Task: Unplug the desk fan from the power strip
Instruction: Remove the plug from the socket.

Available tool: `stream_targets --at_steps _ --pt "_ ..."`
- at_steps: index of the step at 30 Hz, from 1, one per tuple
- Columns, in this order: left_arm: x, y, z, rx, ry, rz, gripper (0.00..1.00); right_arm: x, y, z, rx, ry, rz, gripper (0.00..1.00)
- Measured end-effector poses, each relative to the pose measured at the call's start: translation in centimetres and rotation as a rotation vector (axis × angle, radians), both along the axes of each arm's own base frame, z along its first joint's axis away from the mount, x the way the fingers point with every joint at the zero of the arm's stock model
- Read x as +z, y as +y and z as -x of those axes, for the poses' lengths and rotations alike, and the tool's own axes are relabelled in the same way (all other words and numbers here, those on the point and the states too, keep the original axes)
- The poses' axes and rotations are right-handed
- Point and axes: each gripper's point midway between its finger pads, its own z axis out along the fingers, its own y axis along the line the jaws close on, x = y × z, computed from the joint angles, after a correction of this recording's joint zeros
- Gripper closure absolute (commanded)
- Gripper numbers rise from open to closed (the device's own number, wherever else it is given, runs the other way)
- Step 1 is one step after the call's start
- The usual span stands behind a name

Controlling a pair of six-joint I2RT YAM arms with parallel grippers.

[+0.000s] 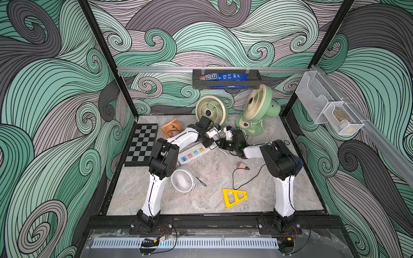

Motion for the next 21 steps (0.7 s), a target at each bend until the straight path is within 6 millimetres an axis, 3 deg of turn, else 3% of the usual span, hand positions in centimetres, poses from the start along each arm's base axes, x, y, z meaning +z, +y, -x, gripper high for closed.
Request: stream_targets --at_steps 5,10,15,18,21 --pt "0.5 -0.1 0.3 -0.005 0.010 0.013 1.00 0.7 -0.3 0.4 -0.001 0.015 0.020 0.91" --pt "2.9 -0.3 0.6 -0.018 -0.012 0.048 1.00 5.3 -1.5 0.5 -0.015 -0.051 0.006 0.90" --pt "5.1 -0.5 0.6 -0.039 -0.056 0.070 1.00 10.1 -4.4 0.1 -0.066 -0.144 -0.005 0.90" --pt "5.3 -0.6 0.5 -0.049 -0.069 0.070 1.00 10.8 -5.8 0.1 -0.092 -0.161 0.004 0.90" --pt "5.0 -0.6 0.6 -0.058 -0.068 0.063 1.00 10.1 -6.1 0.3 -0.089 -0.144 0.009 0.90"
